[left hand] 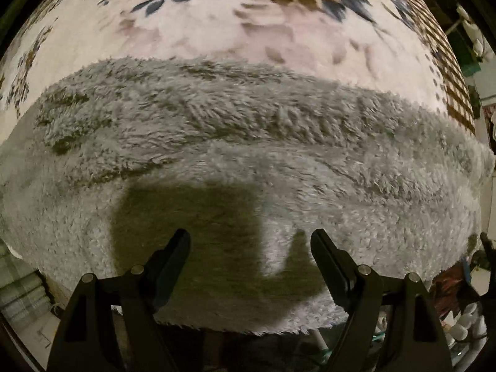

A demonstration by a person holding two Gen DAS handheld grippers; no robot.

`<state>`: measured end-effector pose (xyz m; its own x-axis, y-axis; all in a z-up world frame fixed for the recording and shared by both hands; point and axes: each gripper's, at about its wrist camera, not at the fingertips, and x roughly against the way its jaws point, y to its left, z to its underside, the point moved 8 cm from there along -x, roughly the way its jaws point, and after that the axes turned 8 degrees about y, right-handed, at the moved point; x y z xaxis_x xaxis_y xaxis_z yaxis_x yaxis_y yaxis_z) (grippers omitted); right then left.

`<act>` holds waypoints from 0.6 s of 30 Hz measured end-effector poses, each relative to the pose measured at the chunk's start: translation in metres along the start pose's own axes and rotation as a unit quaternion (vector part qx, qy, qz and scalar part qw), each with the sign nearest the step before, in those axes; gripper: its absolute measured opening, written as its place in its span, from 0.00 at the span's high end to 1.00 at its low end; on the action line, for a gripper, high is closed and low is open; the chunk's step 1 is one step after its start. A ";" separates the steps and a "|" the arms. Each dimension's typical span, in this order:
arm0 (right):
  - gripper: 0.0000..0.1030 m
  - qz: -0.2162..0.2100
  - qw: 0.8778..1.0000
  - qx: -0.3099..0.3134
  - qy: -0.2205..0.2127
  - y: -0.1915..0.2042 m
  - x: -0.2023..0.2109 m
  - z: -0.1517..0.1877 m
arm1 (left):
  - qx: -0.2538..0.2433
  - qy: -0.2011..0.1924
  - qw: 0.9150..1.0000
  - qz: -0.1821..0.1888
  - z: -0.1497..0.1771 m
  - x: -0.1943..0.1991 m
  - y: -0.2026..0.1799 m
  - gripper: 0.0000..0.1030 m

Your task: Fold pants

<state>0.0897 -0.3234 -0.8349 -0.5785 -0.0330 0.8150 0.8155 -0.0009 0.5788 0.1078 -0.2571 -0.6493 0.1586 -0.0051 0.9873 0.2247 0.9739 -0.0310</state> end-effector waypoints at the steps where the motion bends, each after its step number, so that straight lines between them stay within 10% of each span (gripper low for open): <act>1: 0.58 -0.004 1.000 0.006 0.003 0.005 -0.001 0.000 | -0.002 0.000 1.000 -0.002 -0.001 0.000 -0.003 0.23; 3: 0.92 0.019 0.999 0.039 0.010 0.014 -0.006 -0.002 | -0.007 -0.001 1.000 -0.006 -0.001 0.000 -0.013 0.23; 9: 0.94 0.094 0.993 0.062 -0.039 0.015 0.031 -0.010 | -0.026 -0.007 1.000 -0.014 0.016 0.034 -0.023 0.23; 13: 0.93 0.069 0.997 0.018 0.035 -0.010 0.008 -0.014 | -0.023 0.000 1.000 -0.007 0.018 0.043 -0.016 0.23; 15: 0.76 0.037 0.997 -0.009 0.064 -0.019 -0.003 -0.012 | -0.024 0.004 1.000 -0.003 0.015 0.034 -0.017 0.23; 18: 0.26 -0.013 0.998 -0.026 0.058 -0.027 0.006 -0.010 | -0.029 0.018 0.999 -0.009 0.007 0.009 -0.016 0.23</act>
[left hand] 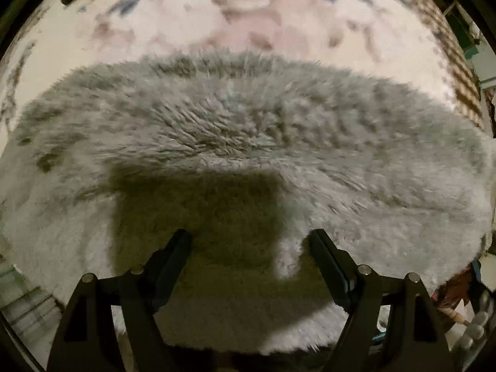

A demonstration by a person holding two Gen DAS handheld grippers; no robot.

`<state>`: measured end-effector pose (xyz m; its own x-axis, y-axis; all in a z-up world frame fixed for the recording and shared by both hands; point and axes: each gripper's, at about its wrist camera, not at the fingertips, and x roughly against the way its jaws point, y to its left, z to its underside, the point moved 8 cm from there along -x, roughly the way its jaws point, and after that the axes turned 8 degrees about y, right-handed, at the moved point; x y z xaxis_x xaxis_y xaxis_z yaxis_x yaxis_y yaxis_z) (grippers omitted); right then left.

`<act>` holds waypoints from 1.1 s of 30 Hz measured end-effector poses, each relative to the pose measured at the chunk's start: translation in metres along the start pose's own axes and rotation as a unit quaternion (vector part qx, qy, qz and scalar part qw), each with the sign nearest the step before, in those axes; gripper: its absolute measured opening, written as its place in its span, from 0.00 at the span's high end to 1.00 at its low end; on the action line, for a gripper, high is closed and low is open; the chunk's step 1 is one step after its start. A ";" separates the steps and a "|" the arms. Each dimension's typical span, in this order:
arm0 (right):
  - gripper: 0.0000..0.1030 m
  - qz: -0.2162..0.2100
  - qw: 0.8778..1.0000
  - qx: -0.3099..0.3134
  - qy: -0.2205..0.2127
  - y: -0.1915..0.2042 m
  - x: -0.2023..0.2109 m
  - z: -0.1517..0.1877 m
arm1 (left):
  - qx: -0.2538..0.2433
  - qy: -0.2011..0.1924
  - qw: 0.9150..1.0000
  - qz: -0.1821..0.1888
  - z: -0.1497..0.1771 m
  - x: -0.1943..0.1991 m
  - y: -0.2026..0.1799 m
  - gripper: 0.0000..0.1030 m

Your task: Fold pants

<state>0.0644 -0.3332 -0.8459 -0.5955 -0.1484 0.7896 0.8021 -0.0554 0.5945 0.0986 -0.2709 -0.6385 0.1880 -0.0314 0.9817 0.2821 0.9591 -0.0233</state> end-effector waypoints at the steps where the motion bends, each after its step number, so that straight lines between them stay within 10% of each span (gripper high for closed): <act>1: 0.25 -0.013 1.000 -0.002 -0.008 -0.004 0.003 0.002 | 0.002 0.005 1.000 0.004 -0.002 -0.006 0.000 0.18; 5: 0.25 -0.057 0.998 -0.003 0.034 -0.010 -0.021 0.013 | 0.005 -0.003 1.000 0.026 -0.010 -0.013 -0.004 0.00; 10: 0.19 -0.103 0.994 0.031 0.019 0.005 -0.048 0.011 | 0.021 0.004 1.000 0.018 -0.023 -0.025 -0.010 0.00; 13: 0.39 -0.140 0.989 0.048 -0.002 0.018 -0.044 0.009 | 0.037 0.006 0.999 0.012 -0.030 -0.028 -0.019 0.00; 20: 0.39 -0.174 0.984 0.029 0.013 0.036 -0.066 -0.004 | 0.045 -0.006 0.999 0.011 -0.034 -0.026 -0.018 0.00; 23: 0.73 -0.156 0.987 0.038 0.008 0.045 -0.067 -0.007 | 0.046 -0.009 0.999 0.012 -0.019 -0.029 -0.014 0.00; 33: 0.78 -0.077 0.976 0.197 -0.050 0.161 0.001 0.051 | 0.114 -0.052 0.987 0.097 0.027 0.053 0.046 0.00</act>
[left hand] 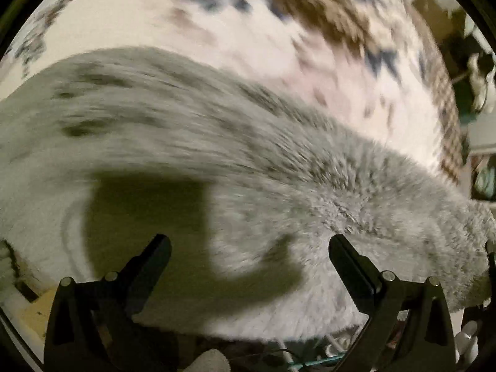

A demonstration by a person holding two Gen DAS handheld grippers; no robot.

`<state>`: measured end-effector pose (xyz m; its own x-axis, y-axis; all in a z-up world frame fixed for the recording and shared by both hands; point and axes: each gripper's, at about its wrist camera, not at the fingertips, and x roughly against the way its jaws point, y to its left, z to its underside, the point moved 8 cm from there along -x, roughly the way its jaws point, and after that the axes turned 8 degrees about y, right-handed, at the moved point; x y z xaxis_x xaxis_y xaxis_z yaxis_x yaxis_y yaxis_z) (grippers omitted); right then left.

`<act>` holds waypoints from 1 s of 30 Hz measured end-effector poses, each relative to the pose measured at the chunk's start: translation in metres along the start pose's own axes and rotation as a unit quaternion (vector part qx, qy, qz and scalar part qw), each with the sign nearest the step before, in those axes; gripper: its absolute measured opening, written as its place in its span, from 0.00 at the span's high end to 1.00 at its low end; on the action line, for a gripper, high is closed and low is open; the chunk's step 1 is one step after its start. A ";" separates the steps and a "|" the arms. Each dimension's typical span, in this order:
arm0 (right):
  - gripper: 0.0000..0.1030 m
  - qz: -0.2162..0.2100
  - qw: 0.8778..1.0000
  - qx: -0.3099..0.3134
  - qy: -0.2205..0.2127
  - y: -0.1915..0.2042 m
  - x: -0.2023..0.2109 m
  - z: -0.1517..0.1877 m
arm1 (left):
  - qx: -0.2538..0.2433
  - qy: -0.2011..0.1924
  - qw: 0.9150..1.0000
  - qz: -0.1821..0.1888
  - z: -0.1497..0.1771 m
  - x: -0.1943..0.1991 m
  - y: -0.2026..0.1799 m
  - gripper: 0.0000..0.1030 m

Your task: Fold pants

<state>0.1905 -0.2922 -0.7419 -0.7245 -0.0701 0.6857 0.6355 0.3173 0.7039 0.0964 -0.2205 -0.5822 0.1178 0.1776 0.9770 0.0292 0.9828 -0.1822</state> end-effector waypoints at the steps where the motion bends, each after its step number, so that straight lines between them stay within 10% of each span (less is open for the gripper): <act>1: 0.78 -0.002 1.000 0.022 0.001 0.024 0.002 0.004 | 0.007 -0.008 1.000 0.005 0.002 0.012 0.011 0.00; 11: 0.78 -0.015 0.960 0.265 0.088 0.265 -0.073 0.172 | 0.128 -0.064 0.990 0.007 0.015 0.095 0.204 0.00; 20: 0.78 0.080 0.868 0.444 0.205 0.292 -0.203 0.403 | 0.211 -0.072 0.975 -0.022 0.036 0.093 0.331 0.00; 23: 0.68 0.106 0.857 0.446 0.238 0.273 -0.210 0.414 | 0.202 -0.080 0.976 -0.010 0.031 0.096 0.330 0.00; 26: 0.21 0.063 0.855 0.420 0.298 0.273 -0.193 0.405 | 0.176 -0.083 0.981 0.021 0.016 0.101 0.303 0.00; 30: 0.15 0.021 0.878 0.362 0.311 0.271 -0.143 0.361 | 0.107 -0.086 0.989 0.055 -0.010 0.106 0.249 0.00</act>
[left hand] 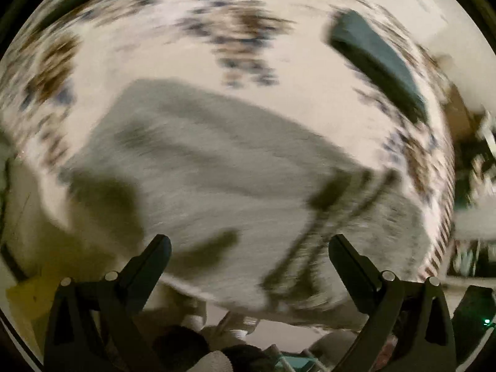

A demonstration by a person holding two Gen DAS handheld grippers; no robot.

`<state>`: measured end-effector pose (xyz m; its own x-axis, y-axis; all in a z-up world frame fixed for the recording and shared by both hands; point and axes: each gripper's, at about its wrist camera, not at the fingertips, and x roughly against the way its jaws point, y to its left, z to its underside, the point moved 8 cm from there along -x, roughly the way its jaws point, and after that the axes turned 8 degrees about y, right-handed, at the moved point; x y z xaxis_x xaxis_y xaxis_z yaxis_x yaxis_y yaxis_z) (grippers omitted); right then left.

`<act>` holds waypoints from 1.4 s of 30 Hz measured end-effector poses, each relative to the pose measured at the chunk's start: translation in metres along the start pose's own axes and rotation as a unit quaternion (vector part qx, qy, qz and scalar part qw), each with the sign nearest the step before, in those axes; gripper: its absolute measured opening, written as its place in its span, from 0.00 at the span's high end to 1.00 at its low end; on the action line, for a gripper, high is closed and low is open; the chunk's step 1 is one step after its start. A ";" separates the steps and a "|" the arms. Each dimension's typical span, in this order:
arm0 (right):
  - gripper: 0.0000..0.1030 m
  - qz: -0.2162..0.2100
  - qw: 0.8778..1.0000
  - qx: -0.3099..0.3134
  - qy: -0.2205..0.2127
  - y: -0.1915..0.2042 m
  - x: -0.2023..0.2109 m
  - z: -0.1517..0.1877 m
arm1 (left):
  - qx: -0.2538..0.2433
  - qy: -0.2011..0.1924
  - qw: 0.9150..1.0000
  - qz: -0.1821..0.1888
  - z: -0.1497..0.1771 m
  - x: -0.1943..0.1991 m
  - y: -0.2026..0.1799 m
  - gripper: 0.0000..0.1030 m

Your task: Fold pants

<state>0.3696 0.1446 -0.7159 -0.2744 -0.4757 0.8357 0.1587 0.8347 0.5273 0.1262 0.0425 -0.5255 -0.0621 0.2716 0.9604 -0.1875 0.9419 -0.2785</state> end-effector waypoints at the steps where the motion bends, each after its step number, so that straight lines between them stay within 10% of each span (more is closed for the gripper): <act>1: 0.14 0.002 1.000 -0.026 -0.013 -0.020 0.022 0.000 | -0.024 0.006 1.000 0.007 -0.004 -0.006 -0.019 0.00; 9: 0.12 0.047 0.979 -0.195 -0.025 -0.195 0.070 -0.028 | -0.123 0.043 0.991 -0.017 -0.035 -0.088 -0.106 0.02; 13: 0.12 -0.030 0.969 -0.242 0.024 -0.245 0.034 -0.042 | -0.120 0.062 0.991 0.015 -0.035 -0.109 -0.113 0.70; 15: 0.13 -0.078 0.958 -0.269 0.062 -0.253 0.011 -0.047 | -0.112 0.055 0.992 0.034 -0.030 -0.104 -0.111 0.74; 18: 0.56 -0.100 0.958 -0.262 0.054 -0.250 0.005 -0.057 | -0.109 0.044 0.993 0.032 -0.020 -0.091 -0.103 0.80; 29: 0.66 -0.052 0.971 -0.227 0.049 -0.242 0.006 -0.095 | -0.056 0.055 0.996 0.039 -0.021 -0.093 -0.072 0.78; 33: 0.32 -0.012 0.975 -0.214 0.059 -0.236 0.015 -0.093 | -0.031 0.033 0.995 0.088 -0.014 -0.065 -0.067 0.60; 36: 0.11 0.023 0.980 -0.197 0.022 -0.222 0.043 -0.082 | 0.002 -0.008 0.993 0.120 0.000 -0.028 -0.043 0.16; 42: 0.10 0.019 0.984 -0.177 -0.007 -0.160 0.074 -0.058 | 0.145 -0.071 0.980 0.115 0.025 0.011 0.071 0.14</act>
<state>0.3792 -0.0403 -0.7290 -0.2752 -0.4403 0.8546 0.4892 0.7011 0.5187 0.0878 0.1077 -0.5351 -0.2674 0.4201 0.8672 -0.4213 0.7584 -0.4973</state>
